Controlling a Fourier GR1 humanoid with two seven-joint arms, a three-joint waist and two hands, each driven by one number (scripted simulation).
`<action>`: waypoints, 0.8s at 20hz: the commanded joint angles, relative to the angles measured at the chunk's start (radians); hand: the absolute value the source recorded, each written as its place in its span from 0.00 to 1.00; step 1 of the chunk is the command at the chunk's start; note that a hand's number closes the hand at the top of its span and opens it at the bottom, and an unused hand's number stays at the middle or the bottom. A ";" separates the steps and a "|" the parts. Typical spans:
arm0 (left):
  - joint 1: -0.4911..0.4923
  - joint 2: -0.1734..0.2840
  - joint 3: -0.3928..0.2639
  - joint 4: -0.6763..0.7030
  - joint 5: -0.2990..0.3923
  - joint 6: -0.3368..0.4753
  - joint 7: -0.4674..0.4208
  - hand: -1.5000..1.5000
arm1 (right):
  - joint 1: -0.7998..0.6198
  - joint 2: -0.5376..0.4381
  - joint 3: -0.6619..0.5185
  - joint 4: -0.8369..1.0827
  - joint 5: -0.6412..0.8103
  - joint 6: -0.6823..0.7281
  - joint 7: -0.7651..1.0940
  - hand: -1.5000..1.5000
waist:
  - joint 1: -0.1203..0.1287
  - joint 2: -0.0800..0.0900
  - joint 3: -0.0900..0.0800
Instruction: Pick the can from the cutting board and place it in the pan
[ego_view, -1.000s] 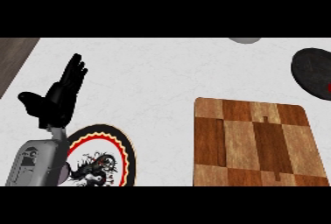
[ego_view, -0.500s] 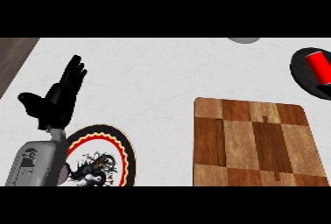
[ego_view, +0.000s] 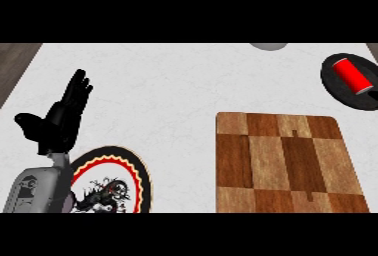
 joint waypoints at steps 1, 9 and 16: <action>0.064 -0.009 -0.001 -0.020 -0.002 0.004 -0.005 0.50 | 0.045 -0.006 -0.051 -0.019 -0.097 0.163 -0.088 0.00 | -0.029 -0.017 -0.004; 0.026 0.020 0.037 -0.009 0.004 0.011 0.049 0.50 | 0.230 0.123 -0.001 -0.245 -0.188 0.319 -0.143 0.00 | -0.069 -0.032 -0.009; 0.080 -0.006 0.010 -0.090 -0.022 0.040 0.051 0.50 | 0.376 0.269 0.064 -0.618 -0.221 0.362 0.046 0.00 | -0.078 -0.038 -0.012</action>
